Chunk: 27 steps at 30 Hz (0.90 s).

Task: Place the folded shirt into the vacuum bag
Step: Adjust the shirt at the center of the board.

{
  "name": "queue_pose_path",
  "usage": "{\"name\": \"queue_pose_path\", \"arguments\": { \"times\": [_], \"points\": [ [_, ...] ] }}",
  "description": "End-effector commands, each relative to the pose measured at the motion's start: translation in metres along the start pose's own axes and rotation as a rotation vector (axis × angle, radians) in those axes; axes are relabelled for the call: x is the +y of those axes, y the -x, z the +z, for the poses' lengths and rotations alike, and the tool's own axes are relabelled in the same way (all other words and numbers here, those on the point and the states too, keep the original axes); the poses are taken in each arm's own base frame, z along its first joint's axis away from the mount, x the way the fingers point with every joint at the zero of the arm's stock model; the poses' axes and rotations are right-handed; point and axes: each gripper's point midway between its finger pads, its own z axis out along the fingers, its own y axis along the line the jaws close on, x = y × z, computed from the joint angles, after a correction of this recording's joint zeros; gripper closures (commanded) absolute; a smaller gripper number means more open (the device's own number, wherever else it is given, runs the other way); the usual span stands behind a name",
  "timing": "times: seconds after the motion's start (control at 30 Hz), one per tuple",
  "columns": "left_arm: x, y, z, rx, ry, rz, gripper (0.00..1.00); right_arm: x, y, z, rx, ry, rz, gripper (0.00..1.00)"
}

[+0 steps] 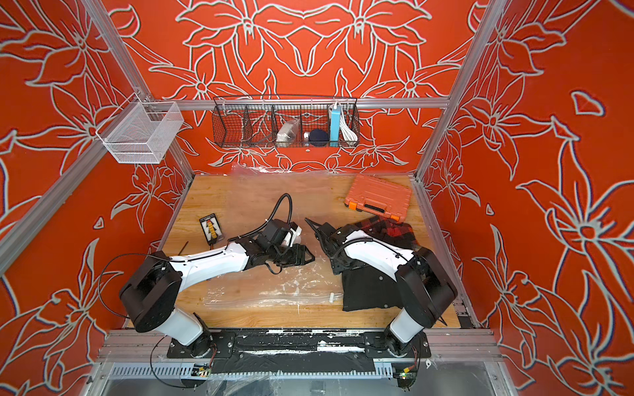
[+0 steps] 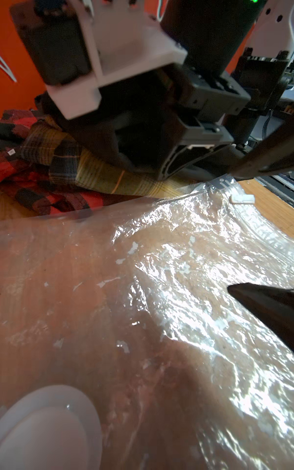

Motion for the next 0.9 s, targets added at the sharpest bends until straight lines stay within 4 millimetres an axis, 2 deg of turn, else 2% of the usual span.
{"name": "queue_pose_path", "arguments": {
  "times": [0.0,0.13,0.2,0.33,0.47,0.6,0.67,0.8,0.87],
  "points": [
    [-0.006,0.004,-0.01,-0.029,-0.005,0.028,0.34,-0.016,0.008,-0.018,-0.102,-0.007,0.052,0.33],
    [-0.005,0.004,-0.012,-0.036,0.005,0.035,0.35,-0.005,0.004,-0.029,-0.075,0.168,0.067,0.63],
    [-0.005,0.004,-0.011,-0.033,0.002,0.035,0.34,-0.005,0.003,-0.029,-0.059,0.201,0.066,0.73],
    [-0.006,0.004,-0.013,-0.036,-0.002,0.033,0.35,-0.018,0.006,-0.032,-0.054,0.199,0.069,0.86],
    [-0.005,0.004,-0.021,-0.051,0.015,0.045,0.35,-0.05,0.014,-0.046,-0.086,0.175,0.102,0.98],
    [0.0,0.004,-0.025,-0.066,0.039,0.052,0.35,-0.067,0.019,-0.076,-0.126,0.198,0.088,1.0],
    [0.003,0.004,-0.025,-0.062,0.043,0.047,0.35,-0.061,0.021,-0.092,-0.134,0.262,0.088,1.0],
    [-0.002,0.007,-0.031,-0.076,0.03,0.05,0.35,-0.037,0.028,-0.121,-0.157,0.448,0.128,1.0],
    [-0.006,0.011,-0.038,-0.091,0.015,0.048,0.34,-0.031,0.035,-0.126,-0.17,0.482,0.164,1.0]
  ]
}}
